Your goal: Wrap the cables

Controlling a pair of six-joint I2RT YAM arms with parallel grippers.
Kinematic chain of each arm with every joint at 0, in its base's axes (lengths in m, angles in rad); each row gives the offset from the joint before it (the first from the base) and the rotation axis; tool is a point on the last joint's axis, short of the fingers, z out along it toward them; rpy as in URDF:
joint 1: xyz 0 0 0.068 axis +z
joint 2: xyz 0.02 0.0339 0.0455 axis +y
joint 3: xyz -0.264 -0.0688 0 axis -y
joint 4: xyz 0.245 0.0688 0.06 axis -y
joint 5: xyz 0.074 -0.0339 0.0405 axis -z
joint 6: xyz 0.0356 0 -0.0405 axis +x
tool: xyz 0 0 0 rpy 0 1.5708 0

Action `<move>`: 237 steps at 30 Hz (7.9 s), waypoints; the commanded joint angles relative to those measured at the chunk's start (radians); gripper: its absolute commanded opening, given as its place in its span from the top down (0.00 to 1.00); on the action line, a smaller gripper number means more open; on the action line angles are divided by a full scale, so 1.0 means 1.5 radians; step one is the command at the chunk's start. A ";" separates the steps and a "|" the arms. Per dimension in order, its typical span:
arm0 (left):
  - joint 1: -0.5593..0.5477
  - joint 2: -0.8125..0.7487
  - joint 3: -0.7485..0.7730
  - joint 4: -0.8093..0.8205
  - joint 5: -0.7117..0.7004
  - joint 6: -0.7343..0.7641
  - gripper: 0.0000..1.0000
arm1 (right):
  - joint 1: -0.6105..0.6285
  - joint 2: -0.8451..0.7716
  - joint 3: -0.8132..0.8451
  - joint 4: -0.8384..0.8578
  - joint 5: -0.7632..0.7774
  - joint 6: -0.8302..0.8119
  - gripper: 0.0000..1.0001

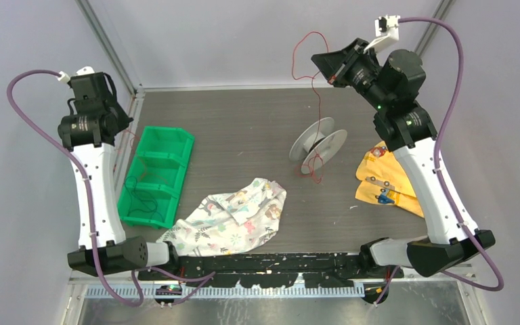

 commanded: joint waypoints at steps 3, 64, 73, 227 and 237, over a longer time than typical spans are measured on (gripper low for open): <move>0.004 -0.017 -0.052 0.028 -0.050 0.005 1.00 | -0.001 -0.030 -0.003 0.033 0.004 -0.009 0.99; 0.012 0.133 -0.337 0.135 -0.132 -0.093 0.79 | -0.001 -0.094 -0.078 -0.016 0.041 -0.023 0.99; 0.012 0.021 -0.245 0.117 -0.101 -0.076 0.24 | -0.001 -0.086 -0.076 -0.026 0.048 -0.018 0.99; -0.544 0.092 0.009 0.278 0.453 0.083 1.00 | 0.119 -0.027 -0.197 -0.096 -0.016 -0.087 0.92; -0.544 0.087 0.001 0.280 0.450 0.089 1.00 | 0.119 -0.039 -0.205 -0.131 0.031 -0.105 0.99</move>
